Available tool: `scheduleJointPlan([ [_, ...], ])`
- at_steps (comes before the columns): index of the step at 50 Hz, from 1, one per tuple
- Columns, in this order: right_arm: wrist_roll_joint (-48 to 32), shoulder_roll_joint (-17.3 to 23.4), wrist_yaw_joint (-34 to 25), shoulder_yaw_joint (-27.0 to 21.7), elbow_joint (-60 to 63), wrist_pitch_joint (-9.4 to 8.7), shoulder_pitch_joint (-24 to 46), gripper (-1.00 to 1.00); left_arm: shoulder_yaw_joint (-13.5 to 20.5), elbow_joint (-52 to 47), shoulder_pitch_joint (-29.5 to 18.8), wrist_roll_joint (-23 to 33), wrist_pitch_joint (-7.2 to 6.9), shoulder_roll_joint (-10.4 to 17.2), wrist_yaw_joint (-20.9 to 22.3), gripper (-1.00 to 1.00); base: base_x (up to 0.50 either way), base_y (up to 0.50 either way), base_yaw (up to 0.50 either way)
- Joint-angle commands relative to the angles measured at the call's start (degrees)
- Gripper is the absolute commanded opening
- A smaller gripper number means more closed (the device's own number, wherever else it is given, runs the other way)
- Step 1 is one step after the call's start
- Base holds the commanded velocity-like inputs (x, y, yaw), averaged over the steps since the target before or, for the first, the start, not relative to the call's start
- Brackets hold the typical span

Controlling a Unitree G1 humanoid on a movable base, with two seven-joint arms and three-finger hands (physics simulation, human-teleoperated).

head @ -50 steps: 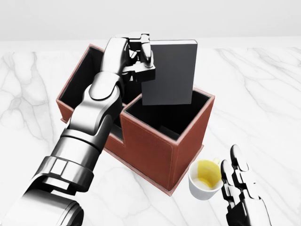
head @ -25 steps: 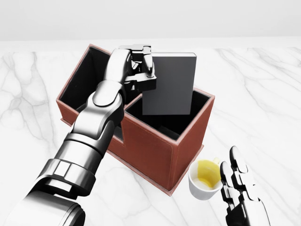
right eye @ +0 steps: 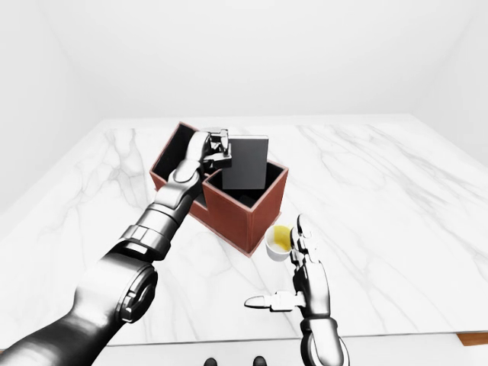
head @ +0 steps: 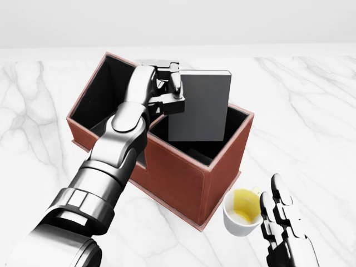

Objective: Pick up the book and place it in the right compartment of the caddy.

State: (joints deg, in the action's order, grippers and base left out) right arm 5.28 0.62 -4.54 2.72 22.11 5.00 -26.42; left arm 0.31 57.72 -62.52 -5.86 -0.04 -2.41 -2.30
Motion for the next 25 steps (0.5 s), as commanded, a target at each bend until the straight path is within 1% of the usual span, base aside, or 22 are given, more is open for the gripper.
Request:
scheduleJointPlan([
  [1, 0.01, 0.03, 0.10, 0.18, -0.22, 0.00, -0.21, 1.00, 2.10, -0.45, -0.97, -0.04, 2.17, -0.25, 0.86, -1.00, 0.00, 0.00, 0.00],
  [4, -0.02, 0.05, 0.20, 0.28, -0.31, 0.00, -0.19, 1.00, 2.06, -0.48, -1.05, -0.16, 2.64, -0.33, 1.16, -1.00, 0.00, 0.00, 0.00],
  [5, -0.03, 0.07, 0.22, 0.32, -0.33, 0.00, -0.15, 1.00, 2.20, -0.06, -1.09, -0.35, 3.42, -0.36, 1.38, -1.00, 0.00, 0.00, 0.00],
  [6, -0.03, 0.08, 0.25, 0.34, -0.32, 0.00, -0.13, 1.00, 2.25, 0.29, -1.18, -0.42, 3.76, -0.35, 1.49, -1.00, 0.00, 0.00, 0.00],
  [8, -0.09, 0.09, 0.35, 0.42, -0.39, 0.00, -0.08, 1.00, 2.46, 1.01, -1.32, -0.77, 5.04, -0.48, 1.85, -1.00, 0.00, 0.00, 0.00],
  [10, -0.09, 0.12, 0.43, 0.47, -0.47, 0.00, -0.04, 1.00, 2.31, -0.14, -1.33, -1.01, 4.91, -0.64, 1.80, -1.00, 0.00, 0.00, 0.00],
  [11, -0.13, 0.11, 0.47, 0.51, -0.54, 0.00, -0.05, 1.00, 2.21, -0.55, -1.26, -1.08, 4.51, -0.67, 1.79, -1.00, 0.00, 0.00, 0.00],
  [13, -0.12, 0.16, 0.51, 0.57, -0.58, 0.00, -0.10, 1.00, 2.16, -0.78, -1.27, -1.23, 4.64, -0.70, 1.80, -1.00, 0.00, 0.00, 0.00],
  [14, -0.13, 0.18, 0.51, 0.59, -0.61, 0.00, -0.09, 1.00, 2.16, -0.81, -1.40, -1.29, 4.46, -0.69, 1.78, -1.00, 0.00, 0.00, 0.00],
  [15, -0.09, 0.18, 0.53, 0.59, -0.72, 0.00, 0.00, 1.00, 2.13, -0.60, -1.41, -1.28, 4.80, -0.66, 1.90, -1.00, 0.00, 0.00, 0.00],
  [17, -0.10, 0.19, 0.57, 0.62, -0.83, 0.00, 0.04, 1.00, 2.18, -0.07, -1.53, -1.28, 5.04, -0.62, 1.91, -1.00, 0.00, 0.00, 0.00],
  [25, -0.05, 0.28, 0.68, 0.76, -0.71, 0.00, -0.24, 1.00, 2.37, 2.82, -1.95, -0.71, 5.04, -0.41, 2.20, -1.00, 0.00, 0.00, 0.00],
])
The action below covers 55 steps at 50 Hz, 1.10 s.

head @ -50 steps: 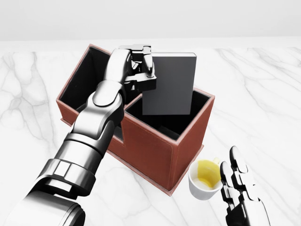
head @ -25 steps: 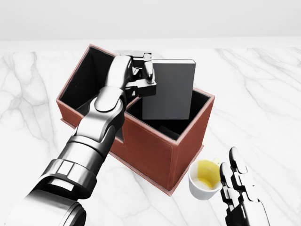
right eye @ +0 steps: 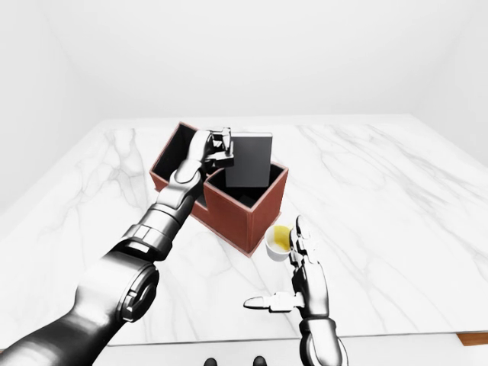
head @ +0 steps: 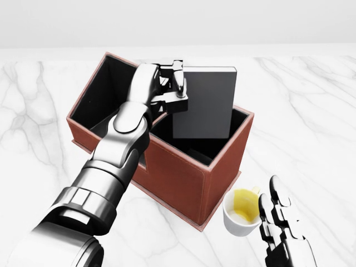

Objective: Pick up the book and place it in the right compartment of the caddy.

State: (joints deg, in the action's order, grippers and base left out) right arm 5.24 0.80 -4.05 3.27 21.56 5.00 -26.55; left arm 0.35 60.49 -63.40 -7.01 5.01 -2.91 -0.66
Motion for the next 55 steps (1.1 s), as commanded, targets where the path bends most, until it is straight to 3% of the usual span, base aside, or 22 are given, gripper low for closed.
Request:
scheduleJointPlan([
  [1, -0.01, 0.10, 0.21, 0.24, -0.14, 0.00, -0.20, 1.00, 2.34, -0.28, -1.05, 0.41, -0.01, 0.03, 0.52, -1.00, 0.00, 0.00, 0.00],
  [55, -0.07, 0.00, 0.06, -0.01, -0.30, 0.00, 0.56, 1.00, 2.72, 1.41, -1.23, 0.77, -0.01, 0.28, 0.41, -1.00, 0.00, 0.00, 0.00],
])
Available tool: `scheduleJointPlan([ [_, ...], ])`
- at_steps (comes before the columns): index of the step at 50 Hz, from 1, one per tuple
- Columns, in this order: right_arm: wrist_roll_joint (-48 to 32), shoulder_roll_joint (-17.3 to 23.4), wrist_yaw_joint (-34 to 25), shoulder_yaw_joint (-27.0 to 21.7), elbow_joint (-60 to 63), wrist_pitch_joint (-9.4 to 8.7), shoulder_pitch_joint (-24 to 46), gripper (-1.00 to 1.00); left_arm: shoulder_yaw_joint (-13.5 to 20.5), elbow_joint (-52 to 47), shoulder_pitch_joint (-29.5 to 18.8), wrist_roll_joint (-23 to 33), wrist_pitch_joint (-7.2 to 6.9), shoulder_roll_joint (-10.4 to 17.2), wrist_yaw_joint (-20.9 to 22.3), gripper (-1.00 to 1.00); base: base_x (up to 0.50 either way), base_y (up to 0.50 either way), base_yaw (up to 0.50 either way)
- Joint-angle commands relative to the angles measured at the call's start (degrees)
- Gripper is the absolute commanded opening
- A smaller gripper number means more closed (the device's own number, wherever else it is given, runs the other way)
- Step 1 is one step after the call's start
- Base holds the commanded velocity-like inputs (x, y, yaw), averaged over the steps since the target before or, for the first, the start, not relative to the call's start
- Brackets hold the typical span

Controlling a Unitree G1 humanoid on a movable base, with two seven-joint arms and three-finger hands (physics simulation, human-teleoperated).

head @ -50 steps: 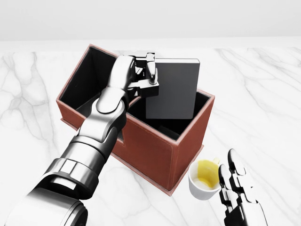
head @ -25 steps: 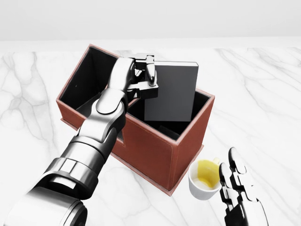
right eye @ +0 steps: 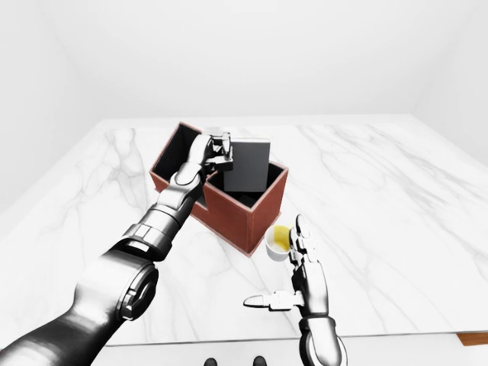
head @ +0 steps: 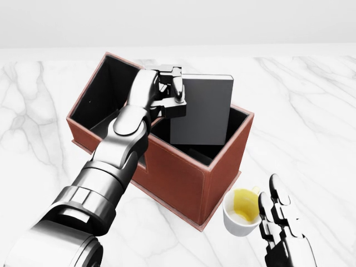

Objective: Pick up the book and place it in the right compartment of the caddy.

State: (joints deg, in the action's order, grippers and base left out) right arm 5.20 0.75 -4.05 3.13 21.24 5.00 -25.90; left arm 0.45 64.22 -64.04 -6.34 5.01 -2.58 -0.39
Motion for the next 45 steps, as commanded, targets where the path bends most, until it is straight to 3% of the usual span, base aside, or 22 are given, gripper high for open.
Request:
scheduleJointPlan([
  [1, -0.03, 0.05, 0.05, 0.21, 0.23, 0.00, -0.39, 1.00, 2.58, -2.45, -0.59, 0.16, -0.01, -0.05, 0.04, -0.69, 0.00, 0.00, 0.00],
  [2, -0.06, 0.05, 0.09, 0.26, 0.33, 0.00, -0.52, 1.00, 2.60, -2.53, -0.56, 0.12, -0.01, -0.07, 0.02, -0.08, 0.00, 0.00, 0.00],
  [3, -0.03, 0.07, 0.11, 0.27, 0.36, 0.00, -0.56, 1.00, 2.64, -2.45, -0.56, 0.08, -0.01, -0.07, 0.03, 0.16, 0.00, 0.00, 0.00],
  [4, -0.04, 0.08, 0.13, 0.29, 0.35, 0.00, -0.57, 1.00, 2.60, -2.55, -0.56, 0.11, -0.01, -0.09, -0.03, 0.96, 0.00, 0.00, 0.00],
  [5, -0.01, 0.10, 0.14, 0.28, 0.28, 0.00, -0.51, 1.00, 2.58, -2.96, -0.69, 0.09, -0.01, -0.08, -0.17, 1.00, 0.00, 0.00, 0.00],
  [26, -0.12, 0.20, 0.41, 0.51, -0.15, 0.00, -0.24, 1.00, 2.68, -2.93, -0.81, -0.09, -0.01, 0.14, -0.13, 1.00, 0.00, 0.00, 0.00],
  [39, -0.18, 0.39, 0.69, 0.89, 0.36, 0.00, -0.28, 1.00, 2.41, -8.20, -0.33, -1.13, -0.03, 0.72, -0.66, 1.00, 0.00, 0.00, 0.00],
  [42, -0.18, 0.42, 0.73, 0.92, 0.46, 0.00, -0.31, 1.00, 2.26, -9.70, -0.19, -1.33, -1.26, 0.92, -0.93, 1.00, 0.00, 0.00, 0.00],
  [45, -0.12, 0.43, 0.72, 0.88, 0.31, 0.00, 0.08, 1.00, 1.88, -12.59, 0.44, -1.36, -3.45, 1.02, -1.13, 1.00, 0.00, 0.00, 0.00],
])
